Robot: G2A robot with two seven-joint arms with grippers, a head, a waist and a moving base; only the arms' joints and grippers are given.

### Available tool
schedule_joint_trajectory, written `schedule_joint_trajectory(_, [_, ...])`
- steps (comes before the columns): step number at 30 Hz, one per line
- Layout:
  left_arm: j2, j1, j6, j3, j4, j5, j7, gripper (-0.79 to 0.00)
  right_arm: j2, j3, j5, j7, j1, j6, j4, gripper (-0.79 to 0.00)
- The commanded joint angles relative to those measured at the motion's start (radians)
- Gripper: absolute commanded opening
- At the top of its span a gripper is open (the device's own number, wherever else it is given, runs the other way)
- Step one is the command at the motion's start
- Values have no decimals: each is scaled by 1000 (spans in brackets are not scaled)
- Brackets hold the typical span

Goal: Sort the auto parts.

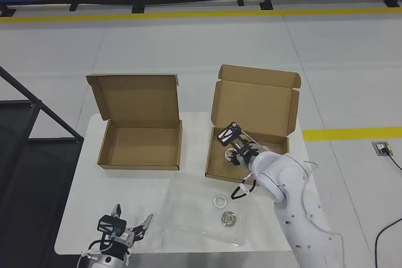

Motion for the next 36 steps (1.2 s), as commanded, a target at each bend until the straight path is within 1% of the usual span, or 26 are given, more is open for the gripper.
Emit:
schedule_joint_trajectory(1, [0, 2, 0, -1, -3, -3, 4, 0, 0, -1, 7, 1, -1, -7, -4, 0])
schedule_joint_trajectory(7, [1, 19, -5, -17, -23, -10, 28, 0, 0, -1, 7, 1, -1, -7, -4, 0])
schedule_joint_trajectory(12, [1, 19, -5, -17, -23, -10, 28, 0, 0, -1, 7, 1, -1, -7, -4, 0])
schedule_joint_trajectory(15, [1, 19, -5, -17, -23, -10, 28, 0, 1, -12, 20, -20, -10, -32, 16, 0])
schedule_joint_trajectory(18, [1, 19, -5, -17, -23, -10, 28, 0, -1, -34, 66, 37, 3, -62, 29, 0])
schedule_joint_trajectory(20, [1, 19, -5, -17, -23, -10, 28, 0, -2, -54, 108, 106, 8, -98, 20, 0])
schedule_joint_trajectory(23, [1, 19, -5, -17, -23, -10, 28, 0, -5, -88, 214, 266, 16, -156, 20, 0])
schedule_joint_trajectory(26, [1, 19, -5, -17, -23, -10, 28, 0, 1, -156, 281, 327, 26, -120, 50, 0])
schedule_joint_trajectory(29, [1, 19, -5, -17, -23, -10, 28, 0, 18, -240, 352, 371, 50, -76, 95, 0])
schedule_joint_trajectory(33, [1, 19, -5, -17, -23, -10, 28, 0, 47, -348, 463, 441, 113, -6, 169, 0])
schedule_joint_trajectory(36, [1, 19, -5, -17, -23, -10, 28, 0, 68, -391, 565, 474, 168, 27, 235, 0])
